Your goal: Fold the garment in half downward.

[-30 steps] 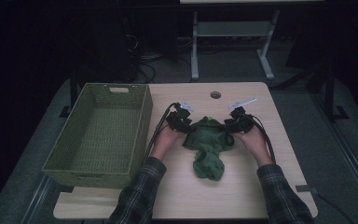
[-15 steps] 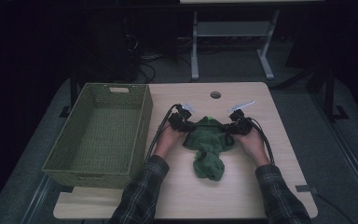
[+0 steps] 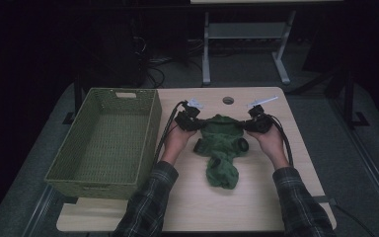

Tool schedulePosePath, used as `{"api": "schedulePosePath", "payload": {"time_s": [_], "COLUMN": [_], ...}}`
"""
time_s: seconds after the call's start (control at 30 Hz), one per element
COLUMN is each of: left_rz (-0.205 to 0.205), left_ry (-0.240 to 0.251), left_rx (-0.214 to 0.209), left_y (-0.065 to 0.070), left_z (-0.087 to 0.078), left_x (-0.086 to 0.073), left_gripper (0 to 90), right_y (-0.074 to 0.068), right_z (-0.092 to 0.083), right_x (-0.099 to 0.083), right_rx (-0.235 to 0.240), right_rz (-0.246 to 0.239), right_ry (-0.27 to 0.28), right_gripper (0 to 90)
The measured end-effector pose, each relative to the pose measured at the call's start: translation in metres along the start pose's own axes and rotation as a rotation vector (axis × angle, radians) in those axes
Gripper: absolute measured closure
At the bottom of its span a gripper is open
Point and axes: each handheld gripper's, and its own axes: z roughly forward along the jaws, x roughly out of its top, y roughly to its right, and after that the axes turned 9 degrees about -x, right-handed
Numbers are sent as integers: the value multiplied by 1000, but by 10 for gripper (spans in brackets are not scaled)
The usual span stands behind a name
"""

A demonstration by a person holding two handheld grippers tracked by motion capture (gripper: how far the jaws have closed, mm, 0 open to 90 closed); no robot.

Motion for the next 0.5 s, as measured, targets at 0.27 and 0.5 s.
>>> {"api": "schedulePosePath", "payload": {"time_s": [0.27,0.5], "left_rz": [21,68], "left_ry": [73,93], "left_rx": [7,-31], "left_y": [7,32], "left_z": [-19,-34], "left_x": [20,14], "left_gripper": [882,881], "right_y": [1,-12], "right_z": [-21,-43], "right_x": [24,11], "right_rx": [-14,11], "right_rz": [-20,-82], "right_ry": [53,111], "right_gripper": [877,877]}}
